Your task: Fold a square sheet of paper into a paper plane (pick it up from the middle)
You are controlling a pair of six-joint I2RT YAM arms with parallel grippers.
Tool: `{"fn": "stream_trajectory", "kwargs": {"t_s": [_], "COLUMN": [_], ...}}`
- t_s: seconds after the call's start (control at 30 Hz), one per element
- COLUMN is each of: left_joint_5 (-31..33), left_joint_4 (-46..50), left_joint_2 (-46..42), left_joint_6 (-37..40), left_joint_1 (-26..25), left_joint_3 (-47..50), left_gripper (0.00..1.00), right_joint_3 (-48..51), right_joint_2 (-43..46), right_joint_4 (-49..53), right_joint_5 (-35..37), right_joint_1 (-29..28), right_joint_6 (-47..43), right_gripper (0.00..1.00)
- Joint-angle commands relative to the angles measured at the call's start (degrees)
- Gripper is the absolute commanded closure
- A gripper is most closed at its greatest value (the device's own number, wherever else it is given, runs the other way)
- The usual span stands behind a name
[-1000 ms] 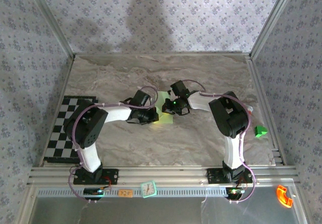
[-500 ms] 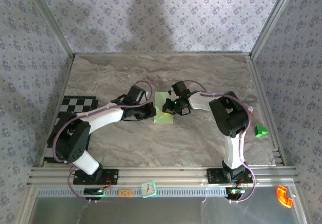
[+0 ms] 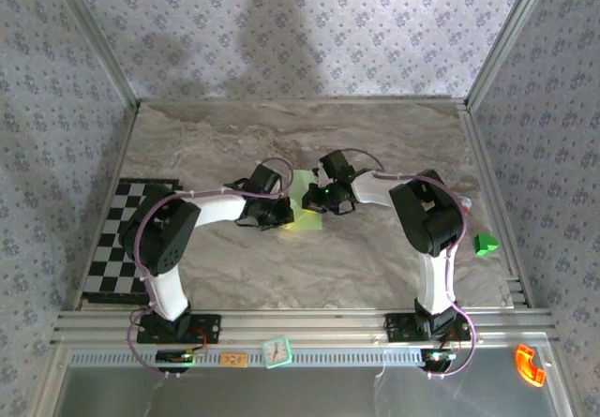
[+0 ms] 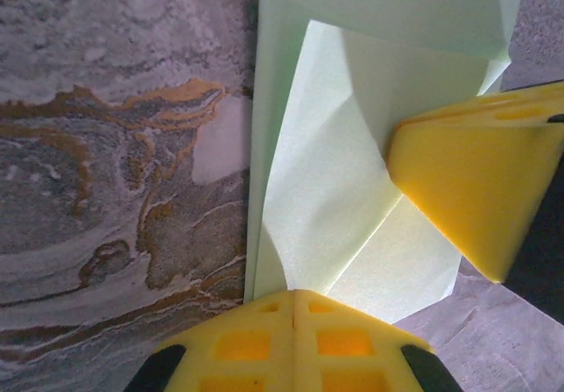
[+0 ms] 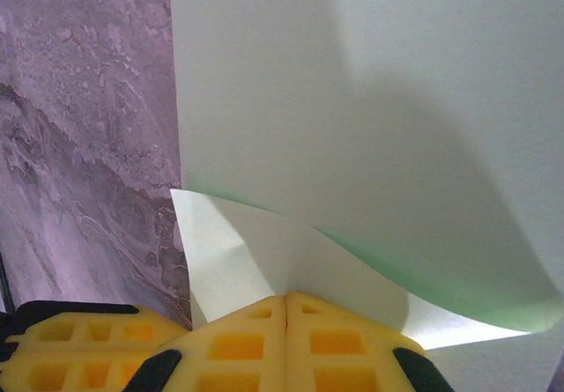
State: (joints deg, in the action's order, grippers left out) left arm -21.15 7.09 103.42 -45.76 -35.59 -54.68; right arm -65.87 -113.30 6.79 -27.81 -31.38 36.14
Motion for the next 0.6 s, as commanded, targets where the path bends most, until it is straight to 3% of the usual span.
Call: {"fn": "stream_trajectory", "kwargs": {"t_s": [0.0, 0.23, 0.57], "left_joint_5": [0.69, 1.71, 1.94], "left_joint_4": [2.12, 3.32, 4.06], "left_joint_2": [1.87, 1.86, 2.29], "left_joint_6": [-1.21, -1.25, -1.09], "left_joint_1": [0.15, 0.17, 0.15], "left_joint_3": [1.68, 1.78, 1.33], "left_gripper": [1.0, 1.0, 1.0], "right_joint_3": [1.18, 1.09, 0.13], "right_joint_2": [1.06, 7.03, 2.64], "right_joint_4": [1.07, 2.51, 3.38], "right_joint_5": [2.89, 6.45, 5.05], "right_joint_1": [-0.07, -1.49, -4.05], "right_joint_6": [-4.1, -7.75, -6.18], "right_gripper": [0.98, 0.97, 0.98]}}
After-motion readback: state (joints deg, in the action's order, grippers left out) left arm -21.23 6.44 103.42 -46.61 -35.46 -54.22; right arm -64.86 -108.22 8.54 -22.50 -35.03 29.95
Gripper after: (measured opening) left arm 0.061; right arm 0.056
